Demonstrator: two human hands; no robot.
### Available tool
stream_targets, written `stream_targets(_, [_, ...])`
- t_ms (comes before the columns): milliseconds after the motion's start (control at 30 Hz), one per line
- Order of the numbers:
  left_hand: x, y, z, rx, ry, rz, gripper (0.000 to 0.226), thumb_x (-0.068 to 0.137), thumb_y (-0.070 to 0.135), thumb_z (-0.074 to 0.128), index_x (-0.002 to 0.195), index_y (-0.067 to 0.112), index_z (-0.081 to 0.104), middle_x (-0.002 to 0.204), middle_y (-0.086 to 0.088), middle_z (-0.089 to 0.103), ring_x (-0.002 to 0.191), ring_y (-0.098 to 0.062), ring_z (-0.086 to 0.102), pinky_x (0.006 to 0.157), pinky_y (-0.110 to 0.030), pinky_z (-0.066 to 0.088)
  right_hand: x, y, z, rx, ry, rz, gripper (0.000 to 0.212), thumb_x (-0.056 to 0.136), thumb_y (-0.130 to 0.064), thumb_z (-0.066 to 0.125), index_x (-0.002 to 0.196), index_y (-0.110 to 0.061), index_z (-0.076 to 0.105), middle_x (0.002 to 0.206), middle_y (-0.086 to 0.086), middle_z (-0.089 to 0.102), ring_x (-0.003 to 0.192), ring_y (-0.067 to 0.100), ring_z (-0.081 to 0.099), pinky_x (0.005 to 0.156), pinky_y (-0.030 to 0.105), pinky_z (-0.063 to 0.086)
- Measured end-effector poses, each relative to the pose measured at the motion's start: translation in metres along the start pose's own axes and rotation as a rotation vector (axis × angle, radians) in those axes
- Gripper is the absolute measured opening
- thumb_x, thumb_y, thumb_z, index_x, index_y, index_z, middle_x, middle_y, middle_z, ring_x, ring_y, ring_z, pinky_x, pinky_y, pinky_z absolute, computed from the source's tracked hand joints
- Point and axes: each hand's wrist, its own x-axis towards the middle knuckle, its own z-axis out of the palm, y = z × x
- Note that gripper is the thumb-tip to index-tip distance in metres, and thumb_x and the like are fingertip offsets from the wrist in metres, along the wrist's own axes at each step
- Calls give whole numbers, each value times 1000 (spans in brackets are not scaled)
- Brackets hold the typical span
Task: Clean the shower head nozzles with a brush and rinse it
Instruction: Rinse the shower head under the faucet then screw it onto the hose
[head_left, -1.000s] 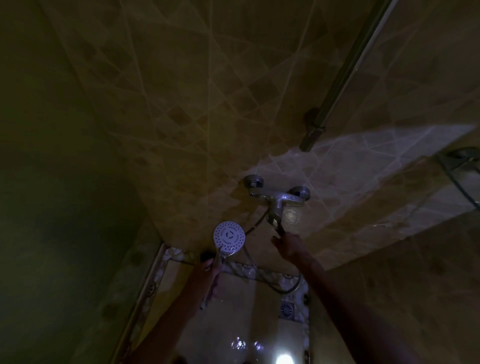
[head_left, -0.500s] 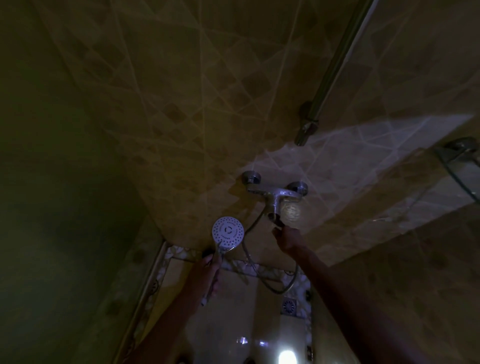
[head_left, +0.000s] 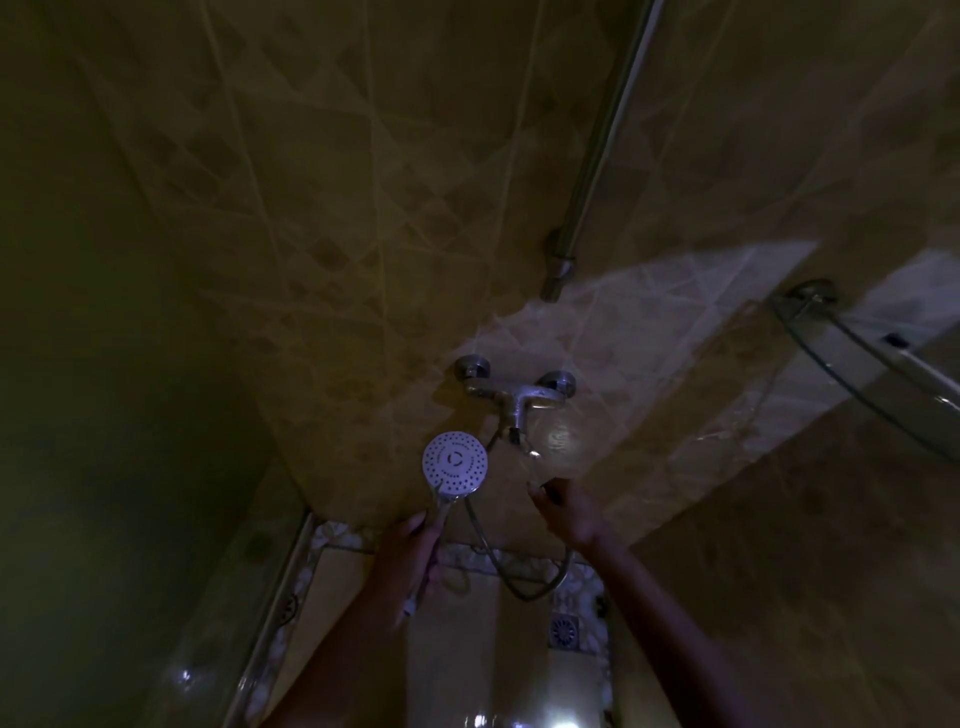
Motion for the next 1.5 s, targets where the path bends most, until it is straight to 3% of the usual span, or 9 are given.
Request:
stream_targets(133, [-17,8,4,-17,-17,11,11,98,20,50,94,10,51,64,-12,50,42,-18,42,39,-23,33,-26,4,-2,158,19,5,37,97,-34,52,70,-9,54,64,10,48,57,17,46,55,30,35])
stream_targets(233, [-28,13,6,-19,-33,-7,30,98,24,48,72,9,49,63,-15,49,46,-21,42,48,-27,31,-45,5,-5,277,41,14,37,97,-30,54,65,-10,53,56,5,48,41,7,42,45,24,35])
stream_targets(400, [-43,30,14,29,-59,-17,42,93,35,49,64,5,53,52,-14,47,41,-21,42,46,-25,30,-81,-1,-11,557,47,38,36,97,-22,55,63,-11,52,56,5,43,46,13,37,47,26,29])
stream_targets(500, [-49,44,21,-64,-178,-70,45,96,35,44,62,7,52,45,-8,47,33,-19,42,39,-17,33,-102,-6,-15,671,31,27,29,98,-22,53,72,-8,55,59,4,42,49,12,37,46,25,28])
stream_targets(633, [-52,61,37,-193,-213,169,30,101,26,42,80,7,54,53,-4,54,35,-13,46,34,-18,37,-123,-14,-22,695,32,-15,30,98,-28,52,77,-7,58,52,-3,44,47,9,38,46,23,29])
stream_targets(800, [-53,83,55,-258,-279,366,7,98,13,49,104,12,53,72,-7,57,48,-13,53,42,-22,43,-140,-28,-27,707,17,-65,25,97,-26,53,80,-9,60,57,-8,46,54,7,39,50,20,30])
stream_targets(1233, [-66,123,81,-423,-415,547,39,97,-4,42,132,13,41,88,-18,54,69,-25,54,67,-36,49,-154,-42,-27,712,10,-163,17,96,-17,56,83,-8,61,72,7,47,58,9,41,52,20,32])
stream_targets(1400, [-66,127,86,-474,-456,554,39,97,-5,40,121,25,48,83,-15,57,66,-24,57,62,-35,50,-151,-45,-28,724,35,-160,18,96,-19,57,80,-12,64,66,-2,50,60,10,44,54,21,35])
stream_targets(1500, [-66,127,87,-498,-476,549,37,96,-5,42,122,20,45,82,-15,57,64,-23,59,59,-35,52,-149,-46,-26,739,50,-139,18,95,-19,57,84,-9,67,65,-6,50,59,8,44,54,20,35])
